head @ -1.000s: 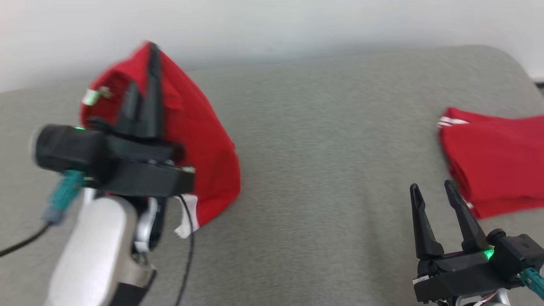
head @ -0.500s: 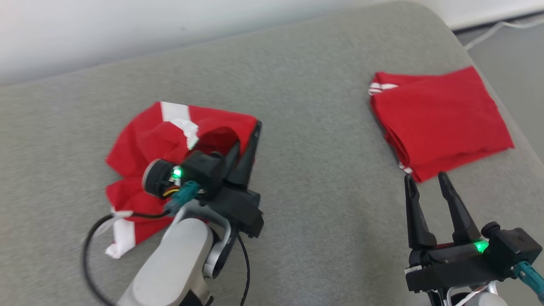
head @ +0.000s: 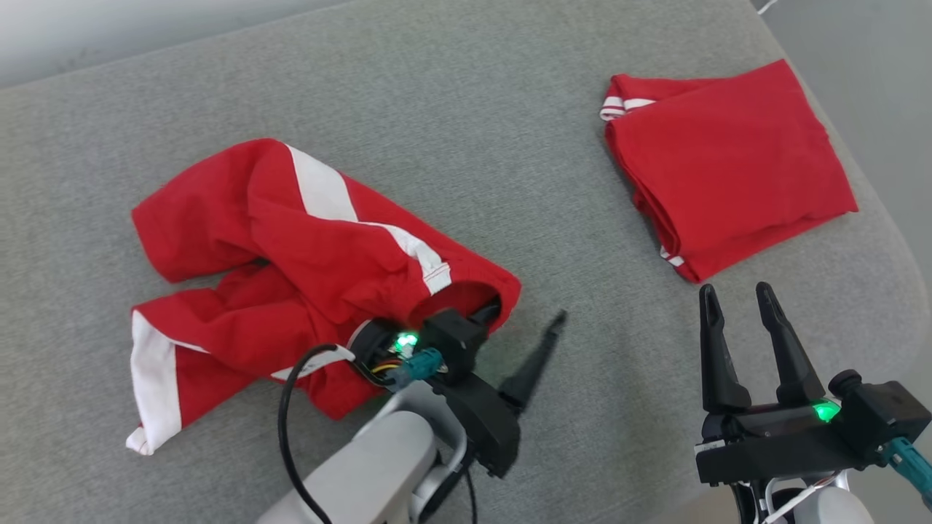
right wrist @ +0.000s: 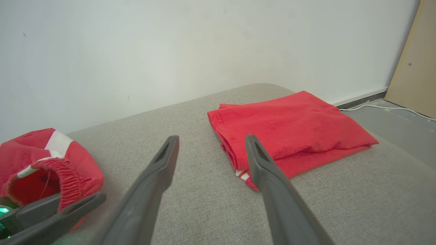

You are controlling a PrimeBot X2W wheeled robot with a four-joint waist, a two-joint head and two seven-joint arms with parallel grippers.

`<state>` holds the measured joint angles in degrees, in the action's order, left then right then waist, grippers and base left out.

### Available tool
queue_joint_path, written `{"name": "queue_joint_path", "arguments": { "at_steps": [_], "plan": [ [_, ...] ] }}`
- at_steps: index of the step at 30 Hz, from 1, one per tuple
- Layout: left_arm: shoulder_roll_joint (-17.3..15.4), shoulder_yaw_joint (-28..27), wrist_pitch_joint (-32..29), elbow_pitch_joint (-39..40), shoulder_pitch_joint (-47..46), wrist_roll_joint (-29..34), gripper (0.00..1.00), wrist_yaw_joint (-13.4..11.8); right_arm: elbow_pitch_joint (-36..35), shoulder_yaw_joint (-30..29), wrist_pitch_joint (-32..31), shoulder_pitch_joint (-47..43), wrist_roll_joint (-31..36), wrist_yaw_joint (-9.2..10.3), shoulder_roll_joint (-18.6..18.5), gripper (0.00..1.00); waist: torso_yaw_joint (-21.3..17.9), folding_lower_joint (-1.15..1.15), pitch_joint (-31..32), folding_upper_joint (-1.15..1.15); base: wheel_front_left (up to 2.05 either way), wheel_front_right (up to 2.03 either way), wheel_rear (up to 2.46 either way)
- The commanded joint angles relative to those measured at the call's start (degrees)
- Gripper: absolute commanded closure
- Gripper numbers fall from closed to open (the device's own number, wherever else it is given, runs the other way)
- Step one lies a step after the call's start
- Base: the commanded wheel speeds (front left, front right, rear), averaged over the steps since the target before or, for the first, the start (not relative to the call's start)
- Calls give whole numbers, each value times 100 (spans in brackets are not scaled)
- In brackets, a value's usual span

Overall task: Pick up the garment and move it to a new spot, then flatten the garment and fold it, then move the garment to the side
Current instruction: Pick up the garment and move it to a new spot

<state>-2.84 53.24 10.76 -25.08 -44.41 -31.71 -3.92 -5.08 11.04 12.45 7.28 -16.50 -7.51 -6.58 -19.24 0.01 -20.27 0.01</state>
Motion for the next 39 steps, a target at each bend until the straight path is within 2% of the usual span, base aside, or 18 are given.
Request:
{"name": "queue_joint_path", "arguments": {
  "at_steps": [1, 5, 11, 15, 18, 23, 27, 32, 35, 39],
  "plan": [
    [-14, 146, 93, 91, -51, -128, 0, -40, 4, -25, 25, 37, 6, 4, -14, 0, 122, -1, 57, -1, 0, 0, 0],
    [-12, 406, 250, 383, -69, -357, 0, -121, -28, -96, 10, 16, 33, 4, -75, 0, 358, -1, 166, -1, 0, 0, 0],
    [-45, 397, 317, 718, 116, -470, 0, -287, -105, -234, -84, -83, 68, 4, -138, 0, 762, -1, 338, -1, 0, 0, 0],
    [-167, 405, 72, 830, 286, -720, 0, -186, -196, -308, -174, -119, 93, 4, -160, 0, 976, -1, 440, -1, 0, 0, 0],
    [-293, 468, -102, 933, 370, -751, 0, -201, -248, -350, -226, -166, 113, 4, -166, 0, 1070, -1, 505, -1, 0, 0, 0],
    [-510, 339, 31, 1152, 536, -638, 0, -491, -306, -385, -276, -233, 130, 4, -155, 0, 1143, -1, 601, -1, 0, 0, 0],
    [-795, -153, 301, 1579, 753, -584, 0, -937, -358, -460, -322, -314, 160, 4, -172, 0, 1264, -1, 700, -1, 0, 0, 0],
    [-1110, -1157, 435, 2253, 1095, -472, 0, -1403, -419, -460, -388, -354, 195, 4, -253, 0, 1489, -1, 825, -1, 0, 0, 0],
    [-1122, -1907, 443, 2636, 1387, -254, 0, -1535, -437, -438, -445, -370, 203, 4, -295, 0, 1614, -1, 893, -1, 0, 0, 0],
    [-1006, -2842, 444, 2928, 1799, 68, 0, -1521, -451, -355, -486, -351, 196, 4, -342, 0, 1697, -1, 989, -1, 0, 0, 0]
  ]
}}
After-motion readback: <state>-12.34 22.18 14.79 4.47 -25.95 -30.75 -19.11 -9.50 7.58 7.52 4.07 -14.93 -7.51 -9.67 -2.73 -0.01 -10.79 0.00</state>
